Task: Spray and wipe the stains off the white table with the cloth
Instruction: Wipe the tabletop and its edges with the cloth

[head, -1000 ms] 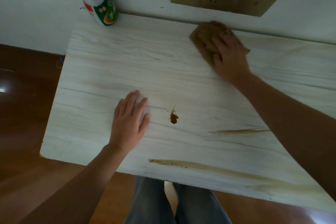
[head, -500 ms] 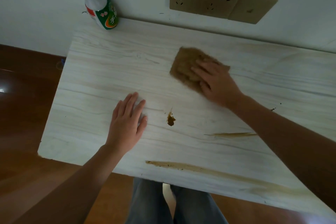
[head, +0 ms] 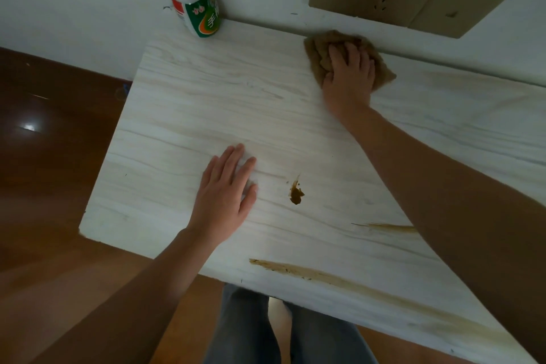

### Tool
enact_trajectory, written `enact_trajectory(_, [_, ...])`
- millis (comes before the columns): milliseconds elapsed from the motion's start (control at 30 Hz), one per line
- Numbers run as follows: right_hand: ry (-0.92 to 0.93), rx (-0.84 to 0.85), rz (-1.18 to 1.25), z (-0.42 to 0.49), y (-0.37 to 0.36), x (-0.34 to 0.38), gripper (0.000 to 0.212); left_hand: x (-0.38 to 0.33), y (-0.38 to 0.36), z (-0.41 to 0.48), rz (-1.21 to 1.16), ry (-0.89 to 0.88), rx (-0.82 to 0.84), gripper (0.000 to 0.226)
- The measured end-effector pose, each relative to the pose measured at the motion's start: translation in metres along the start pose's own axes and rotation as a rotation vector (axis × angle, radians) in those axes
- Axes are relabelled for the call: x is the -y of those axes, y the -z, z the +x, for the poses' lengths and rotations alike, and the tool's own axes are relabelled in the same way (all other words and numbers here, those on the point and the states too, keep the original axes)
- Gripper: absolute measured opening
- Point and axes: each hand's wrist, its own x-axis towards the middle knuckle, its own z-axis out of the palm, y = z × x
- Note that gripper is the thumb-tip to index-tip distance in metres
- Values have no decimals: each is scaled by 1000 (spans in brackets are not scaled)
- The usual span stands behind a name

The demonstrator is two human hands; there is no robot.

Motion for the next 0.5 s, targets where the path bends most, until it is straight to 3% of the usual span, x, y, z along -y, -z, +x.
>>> enact_trajectory(233, [482,143,22,-35,-12,18,55,-1,5,0,3,9,11,54])
enact_trajectory(500, [719,286,42,-152,-5,-36,52,4,9,-23,51,98,-25,52])
